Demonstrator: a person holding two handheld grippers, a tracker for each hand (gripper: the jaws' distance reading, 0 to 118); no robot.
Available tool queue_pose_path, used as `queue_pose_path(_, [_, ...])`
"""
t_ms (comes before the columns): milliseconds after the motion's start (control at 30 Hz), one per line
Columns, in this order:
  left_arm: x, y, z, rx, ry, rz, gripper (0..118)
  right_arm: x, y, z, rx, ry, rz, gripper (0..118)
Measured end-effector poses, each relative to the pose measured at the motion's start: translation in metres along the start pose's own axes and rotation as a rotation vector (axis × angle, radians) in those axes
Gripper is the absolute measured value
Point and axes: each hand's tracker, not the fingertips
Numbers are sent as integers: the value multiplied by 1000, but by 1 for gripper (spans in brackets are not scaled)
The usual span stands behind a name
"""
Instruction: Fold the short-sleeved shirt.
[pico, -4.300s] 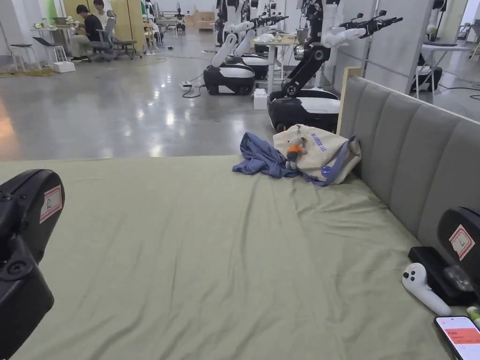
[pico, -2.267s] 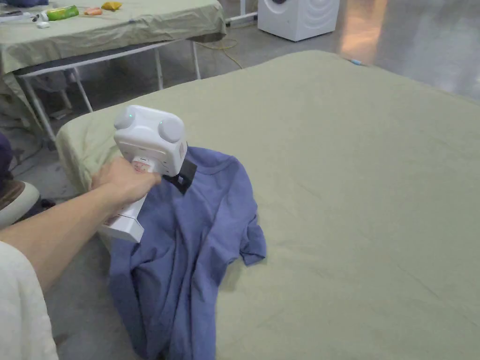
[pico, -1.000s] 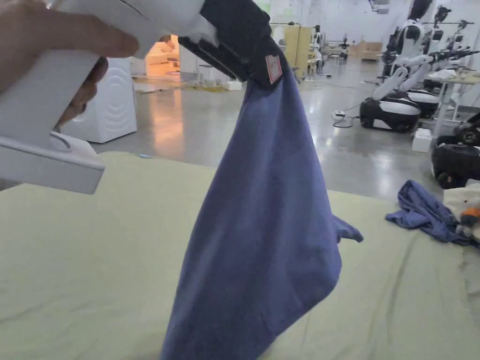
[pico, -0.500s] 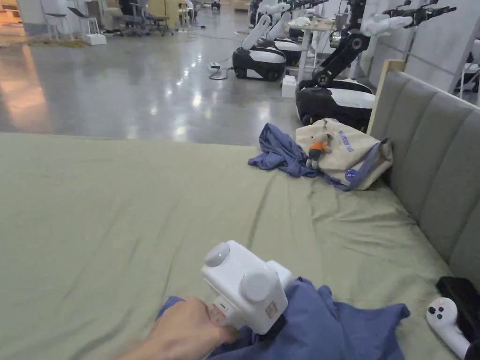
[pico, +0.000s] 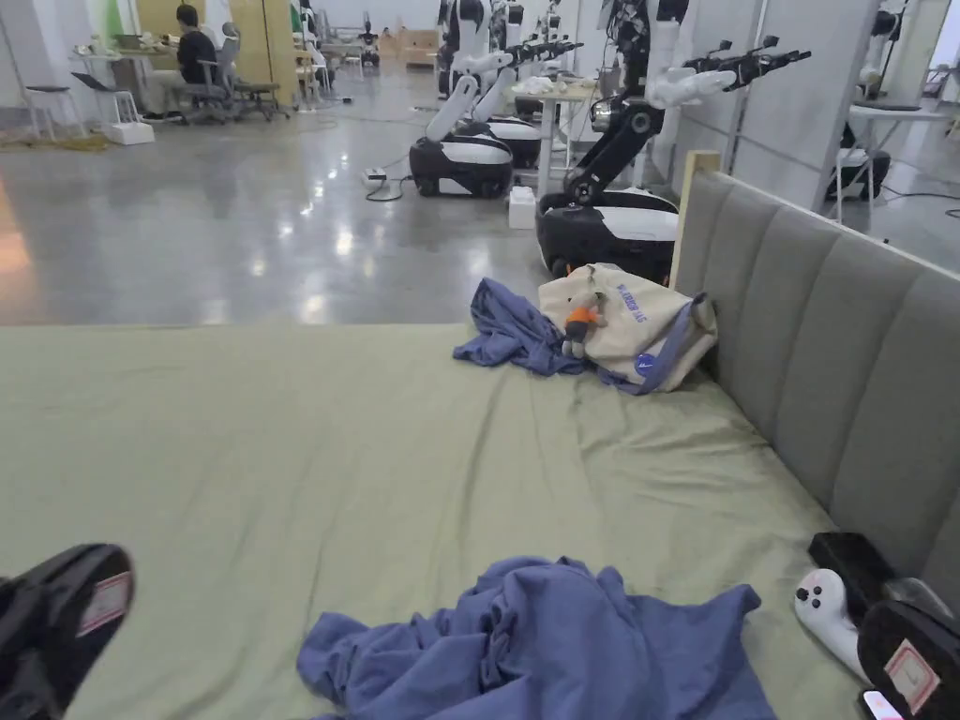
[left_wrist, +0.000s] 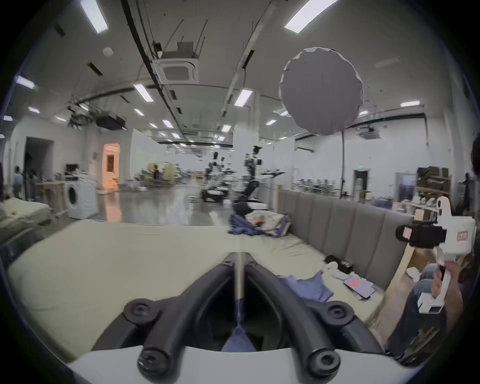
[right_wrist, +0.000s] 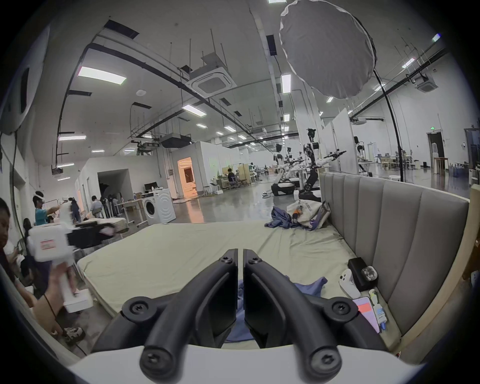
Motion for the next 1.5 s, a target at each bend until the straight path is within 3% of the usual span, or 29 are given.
queue_pose_path(33, [-2, 1, 21, -2, 56, -18, 1, -3, 1, 0, 5, 9, -4, 5])
queue_pose_path(100, [-17, 5, 30, -108, 17, -23, 1, -8, 3, 1, 10, 20, -7, 5])
queue_pose_path(200, [-40, -4, 2, -197, -31, -7, 1, -14, 2, 1, 25, 24, -11, 5])
queue_pose_path(367, [-53, -45, -179, -537, -230, 15, 1, -14, -5, 8, 9, -8, -17, 5])
queue_pose_path(467, [-48, -94, -302, -754, -240, -20, 1, -3, -11, 11, -22, -73, -11, 5])
queue_pose_path(500, [-42, -110, -341, -814, -223, -66, 13, 3, -14, 11, -26, -76, -16, 5])
queue_pose_path(567, [-27, -142, -392, -921, -110, -84, 78, 16, -18, 9, -50, -103, -38, 5])
queue_pose_path(600, [-25, -157, -418, -1004, -104, -88, 85, 25, -20, 7, -62, -112, -47, 5])
queue_pose_path(700, [-17, -185, -442, -1045, -64, 0, 85, 46, -23, 3, -102, -147, -55, 5])
queue_pose_path(800, [6, -189, -453, -1076, -54, -129, 85, 68, -26, -3, -125, -164, -71, 5])
queue_pose_path(867, [6, -191, -447, -1078, -72, -119, 80, 80, -27, -7, -136, -168, -81, 5])
queue_pose_path(900, [7, -191, -444, -1075, -105, -49, 54, 85, -28, -9, -139, -176, -79, 5])
queue_pose_path(933, [8, -192, -442, -1079, -159, 35, 12, 89, -28, -10, -144, -181, -75, 5])
queue_pose_path(1000, [12, -178, -429, -1045, -132, 1, 11, 95, -30, -15, -156, -181, -77, 5])
queue_pose_path(1067, [11, -161, -411, -984, -205, 1, 11, 100, -29, -27, -180, -151, -89, 5])
queue_pose_path(1167, [-15, -132, -347, -866, -203, 123, 11, 98, -25, -63, -228, -70, -54, 5])
queue_pose_path(1367, [-58, -81, -222, -714, -135, 145, 11, 71, -18, -178, -329, 126, 56, 5])
queue_pose_path(1500, [-86, -77, -167, -671, -70, 183, 11, 46, -23, -264, -423, 189, 96, 5])
